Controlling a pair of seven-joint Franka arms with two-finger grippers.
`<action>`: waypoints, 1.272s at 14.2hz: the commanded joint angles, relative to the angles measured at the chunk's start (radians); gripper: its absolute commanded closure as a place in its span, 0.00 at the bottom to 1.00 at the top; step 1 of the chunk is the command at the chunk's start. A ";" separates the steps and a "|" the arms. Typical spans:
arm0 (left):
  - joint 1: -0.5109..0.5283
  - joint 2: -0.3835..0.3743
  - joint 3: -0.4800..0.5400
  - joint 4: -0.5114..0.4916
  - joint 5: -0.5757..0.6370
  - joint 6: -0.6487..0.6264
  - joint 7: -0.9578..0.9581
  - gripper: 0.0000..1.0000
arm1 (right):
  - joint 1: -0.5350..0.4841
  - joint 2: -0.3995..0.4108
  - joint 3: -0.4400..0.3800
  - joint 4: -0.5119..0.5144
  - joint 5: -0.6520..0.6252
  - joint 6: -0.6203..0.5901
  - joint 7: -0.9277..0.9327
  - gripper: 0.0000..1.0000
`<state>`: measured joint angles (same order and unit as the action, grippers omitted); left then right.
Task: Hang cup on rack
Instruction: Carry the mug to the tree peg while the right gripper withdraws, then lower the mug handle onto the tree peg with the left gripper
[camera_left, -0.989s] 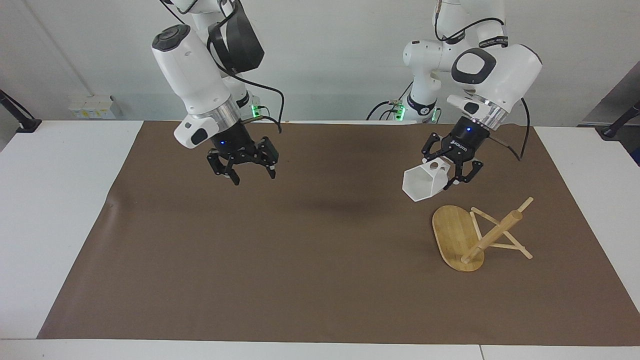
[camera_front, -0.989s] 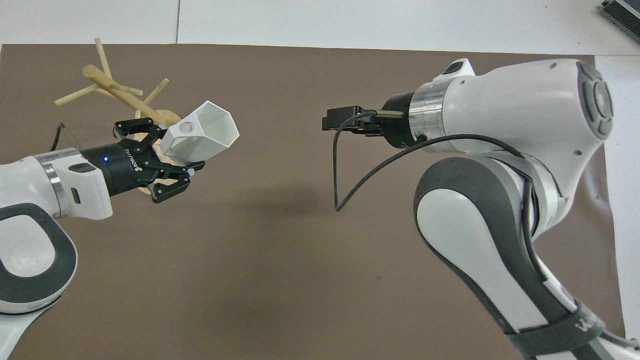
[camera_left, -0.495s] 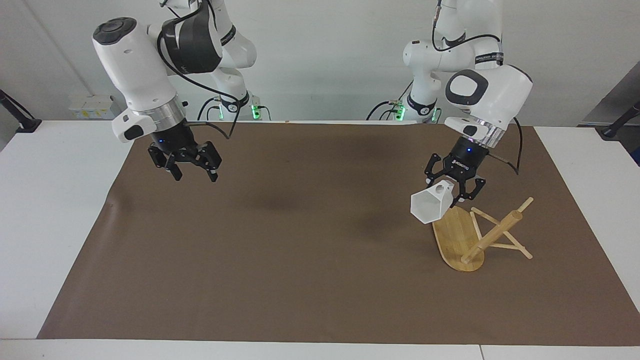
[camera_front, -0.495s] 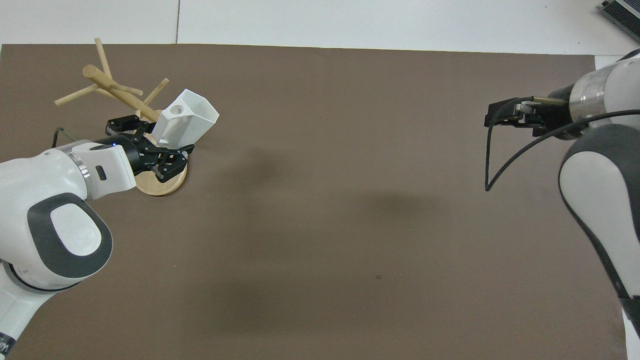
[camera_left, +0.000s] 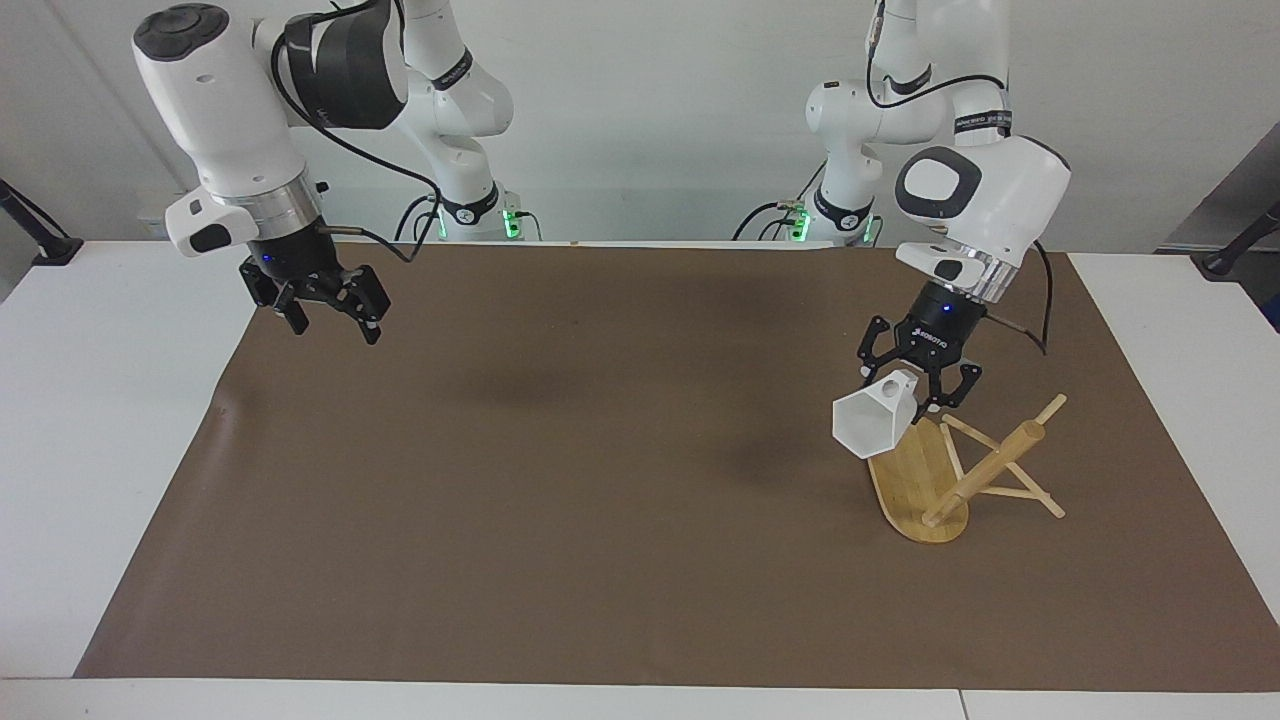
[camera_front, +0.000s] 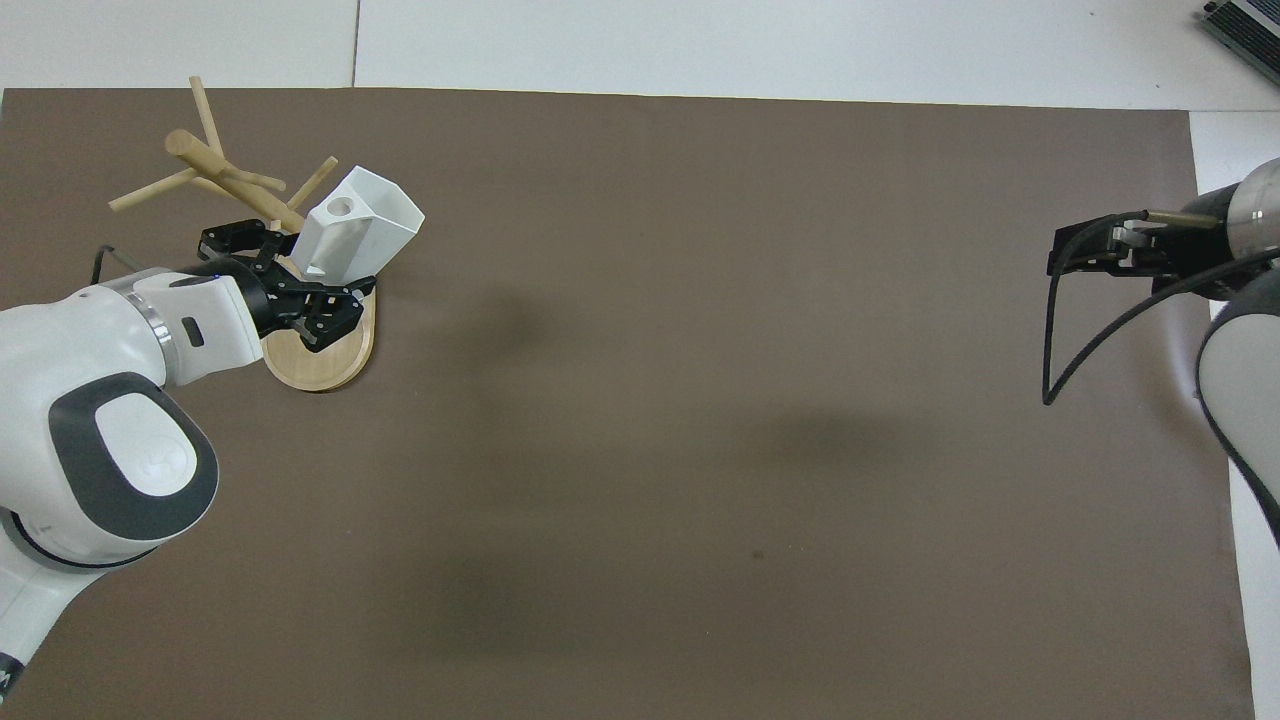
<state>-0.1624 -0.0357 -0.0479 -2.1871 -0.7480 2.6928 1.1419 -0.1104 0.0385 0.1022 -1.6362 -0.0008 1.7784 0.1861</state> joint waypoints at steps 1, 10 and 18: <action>0.018 0.030 -0.001 0.038 0.030 0.012 -0.022 1.00 | 0.005 -0.026 -0.016 0.003 -0.005 -0.065 -0.020 0.00; 0.030 0.060 -0.001 0.079 0.036 0.013 -0.239 1.00 | 0.011 -0.038 -0.071 0.061 -0.005 -0.234 -0.019 0.00; 0.027 0.065 -0.003 0.079 0.039 0.010 -0.527 1.00 | 0.015 -0.060 -0.099 0.058 -0.004 -0.244 -0.022 0.00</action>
<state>-0.1377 0.0157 -0.0504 -2.1256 -0.7280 2.6934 0.6613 -0.1059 -0.0136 0.0239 -1.5794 -0.0007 1.5528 0.1856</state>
